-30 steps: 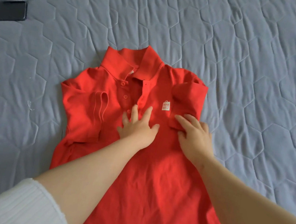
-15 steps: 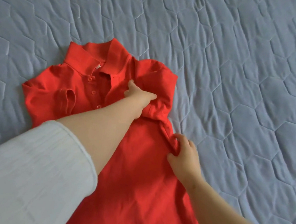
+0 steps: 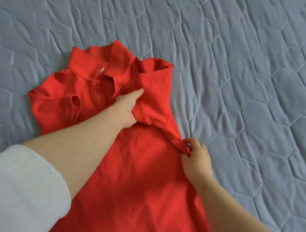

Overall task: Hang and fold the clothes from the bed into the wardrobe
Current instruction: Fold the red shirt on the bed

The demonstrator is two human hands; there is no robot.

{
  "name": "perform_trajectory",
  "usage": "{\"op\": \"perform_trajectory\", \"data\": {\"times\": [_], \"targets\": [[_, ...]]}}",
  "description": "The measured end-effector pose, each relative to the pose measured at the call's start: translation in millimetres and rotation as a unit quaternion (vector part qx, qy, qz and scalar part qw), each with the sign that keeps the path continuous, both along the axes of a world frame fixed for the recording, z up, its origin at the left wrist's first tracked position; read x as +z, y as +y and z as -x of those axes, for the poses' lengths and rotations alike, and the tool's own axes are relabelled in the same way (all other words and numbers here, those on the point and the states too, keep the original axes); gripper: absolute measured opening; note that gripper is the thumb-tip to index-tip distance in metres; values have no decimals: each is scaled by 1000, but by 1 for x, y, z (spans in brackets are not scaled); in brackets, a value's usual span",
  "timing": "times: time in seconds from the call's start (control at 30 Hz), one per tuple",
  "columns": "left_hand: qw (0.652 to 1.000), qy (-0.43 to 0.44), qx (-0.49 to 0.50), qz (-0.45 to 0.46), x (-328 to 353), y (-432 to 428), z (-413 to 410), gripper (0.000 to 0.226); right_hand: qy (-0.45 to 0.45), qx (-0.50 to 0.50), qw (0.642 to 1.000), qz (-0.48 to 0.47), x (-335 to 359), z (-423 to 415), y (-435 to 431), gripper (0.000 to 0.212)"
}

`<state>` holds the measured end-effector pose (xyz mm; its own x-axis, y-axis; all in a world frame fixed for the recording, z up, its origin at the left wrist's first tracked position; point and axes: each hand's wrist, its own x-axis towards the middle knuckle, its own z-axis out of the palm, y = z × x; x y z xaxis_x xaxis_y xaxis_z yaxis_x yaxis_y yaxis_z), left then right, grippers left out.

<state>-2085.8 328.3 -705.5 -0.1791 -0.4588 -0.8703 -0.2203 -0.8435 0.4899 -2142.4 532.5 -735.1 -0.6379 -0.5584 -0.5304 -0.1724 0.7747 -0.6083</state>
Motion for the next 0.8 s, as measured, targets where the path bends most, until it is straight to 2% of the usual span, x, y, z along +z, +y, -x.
{"op": "perform_trajectory", "data": {"times": [0.1, 0.2, 0.27, 0.33, 0.4, 0.43, 0.47, 0.5, 0.57, 0.6, 0.63, 0.8], "targets": [[996, 46, -63, -43, 7, -5, 3, 15, -8, 1, 1000, -8, -4, 2, 3, 42], [994, 50, -90, -39, 5, -7, -6, 8, -18, -4, 1000, -9, -6, 2, 4, 41], [995, 42, -61, 67, -4, -8, -14, 16, -22, -4, 1000, -10, -7, 2, 3, 41], [968, -19, -72, 239, -8, -6, -17, 26, -21, -5, 1000, -12, -8, 2, 2, 41], [896, -89, -141, 412, -6, -1, -14, 31, -20, -5, 1000, -19, -8, 2, 0, 41], [855, -102, -180, 476, -3, 1, -9, 32, -19, -6, 1000, -21, -8, 2, 0, 41], [831, -98, -209, 506, 0, 4, -4, 31, -19, -7, 1000, -22, -8, 2, -1, 41], [839, -74, -217, 493, 4, 4, 2, 28, -18, -7, 1000, -24, -8, 1, -2, 41], [920, 34, -158, 358, 19, 3, 14, 20, -19, -8, 999, -25, -7, 2, -2, 41], [946, 86, -117, 290, 23, 2, 18, 15, -20, -7, 999, -25, -7, 2, -2, 40], [957, 108, -85, 257, 26, 0, 19, 15, -22, -6, 999, -26, -7, 3, -2, 40], [960, -12, 35, 276, 16, -12, 7, 22, -38, -5, 999, -28, -6, 5, 0, 39]]}}
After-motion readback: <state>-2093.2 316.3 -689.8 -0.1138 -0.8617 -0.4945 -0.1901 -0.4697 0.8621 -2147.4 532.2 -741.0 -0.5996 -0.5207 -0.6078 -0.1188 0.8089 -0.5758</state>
